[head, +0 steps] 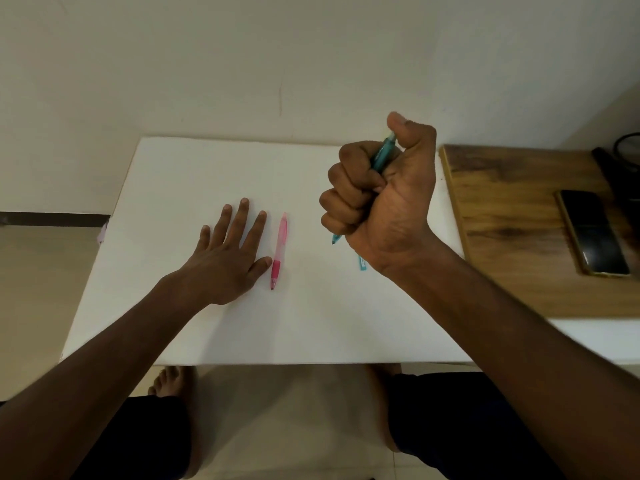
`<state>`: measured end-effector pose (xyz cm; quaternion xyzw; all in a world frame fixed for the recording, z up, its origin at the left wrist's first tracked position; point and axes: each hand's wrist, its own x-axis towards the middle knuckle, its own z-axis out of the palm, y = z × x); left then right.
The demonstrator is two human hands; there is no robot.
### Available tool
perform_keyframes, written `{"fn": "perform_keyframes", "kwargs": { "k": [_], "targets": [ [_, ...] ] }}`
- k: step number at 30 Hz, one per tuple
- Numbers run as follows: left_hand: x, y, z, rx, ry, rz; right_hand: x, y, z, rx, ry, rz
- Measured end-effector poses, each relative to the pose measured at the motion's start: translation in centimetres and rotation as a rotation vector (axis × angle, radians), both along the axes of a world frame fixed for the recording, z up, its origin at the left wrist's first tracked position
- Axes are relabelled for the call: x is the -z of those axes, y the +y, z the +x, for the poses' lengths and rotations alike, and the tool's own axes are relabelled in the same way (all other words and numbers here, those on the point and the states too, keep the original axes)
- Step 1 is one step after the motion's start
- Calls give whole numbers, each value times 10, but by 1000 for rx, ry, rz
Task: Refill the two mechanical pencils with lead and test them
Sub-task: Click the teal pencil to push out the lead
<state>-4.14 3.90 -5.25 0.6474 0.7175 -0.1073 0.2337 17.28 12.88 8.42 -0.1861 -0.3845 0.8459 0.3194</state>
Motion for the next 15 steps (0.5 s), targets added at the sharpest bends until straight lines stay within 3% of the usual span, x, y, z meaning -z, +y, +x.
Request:
{"fn": "perform_keyframes", "kwargs": {
  "k": [15],
  "targets": [
    [3,0,-1,-4,-11,-11,12,16,11,65,-71,-74]
  ]
}}
